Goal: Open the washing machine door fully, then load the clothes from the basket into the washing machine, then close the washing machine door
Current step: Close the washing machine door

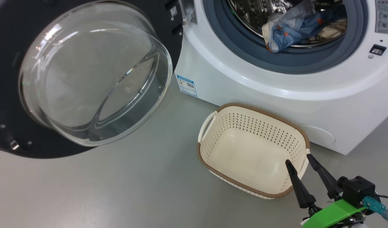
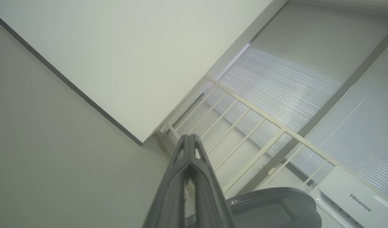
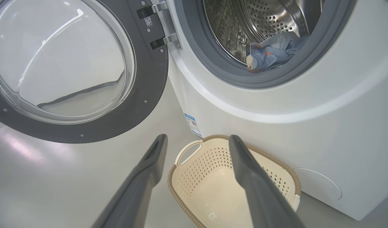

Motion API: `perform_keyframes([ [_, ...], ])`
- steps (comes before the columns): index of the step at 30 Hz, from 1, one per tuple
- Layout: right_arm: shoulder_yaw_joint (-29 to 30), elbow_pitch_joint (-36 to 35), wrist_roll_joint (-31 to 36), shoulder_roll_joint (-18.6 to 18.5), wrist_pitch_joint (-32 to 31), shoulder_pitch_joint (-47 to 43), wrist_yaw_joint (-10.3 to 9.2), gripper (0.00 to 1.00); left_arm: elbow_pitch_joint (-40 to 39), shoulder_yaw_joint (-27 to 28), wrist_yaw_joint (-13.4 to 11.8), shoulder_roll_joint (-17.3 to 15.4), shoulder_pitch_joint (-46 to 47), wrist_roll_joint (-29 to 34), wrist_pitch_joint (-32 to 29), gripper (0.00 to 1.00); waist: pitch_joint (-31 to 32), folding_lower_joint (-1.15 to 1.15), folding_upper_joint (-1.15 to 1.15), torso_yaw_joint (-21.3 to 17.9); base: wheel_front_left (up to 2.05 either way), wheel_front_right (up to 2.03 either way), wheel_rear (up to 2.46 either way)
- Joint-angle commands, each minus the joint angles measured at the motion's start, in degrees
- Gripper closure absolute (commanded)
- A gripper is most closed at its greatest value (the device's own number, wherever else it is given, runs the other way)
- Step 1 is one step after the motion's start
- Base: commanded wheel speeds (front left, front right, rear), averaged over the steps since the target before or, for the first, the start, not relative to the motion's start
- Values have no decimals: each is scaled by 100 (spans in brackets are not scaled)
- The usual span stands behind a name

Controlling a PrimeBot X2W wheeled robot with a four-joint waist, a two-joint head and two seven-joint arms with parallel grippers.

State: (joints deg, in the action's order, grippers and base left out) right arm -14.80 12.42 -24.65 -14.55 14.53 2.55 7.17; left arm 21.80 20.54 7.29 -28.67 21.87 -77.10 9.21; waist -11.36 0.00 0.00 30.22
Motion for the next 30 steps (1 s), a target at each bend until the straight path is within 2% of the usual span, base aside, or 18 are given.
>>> perform_keyframes([
  [1,-136,-150,51,-77,47,172,32,0,14,145,19,-422,225,-108,-120,100,-86,0,0,-45,0,0,0],
  [4,-196,-149,68,-139,47,235,32,0,590,69,19,-770,520,-562,-653,100,-202,0,0,-96,0,0,0],
  [10,-332,-152,88,-243,47,324,32,0,1295,-101,19,-1169,886,-1186,-1776,100,-424,0,0,-174,0,0,0],
  [17,-367,-204,125,-306,47,380,32,0,1831,-235,19,-1319,1149,-1504,-2737,100,-650,0,0,-224,0,0,0],
  [30,-401,-225,127,-386,47,431,32,0,2169,-433,20,-1314,1309,-1442,-3336,100,-787,0,0,-261,0,0,0],
])
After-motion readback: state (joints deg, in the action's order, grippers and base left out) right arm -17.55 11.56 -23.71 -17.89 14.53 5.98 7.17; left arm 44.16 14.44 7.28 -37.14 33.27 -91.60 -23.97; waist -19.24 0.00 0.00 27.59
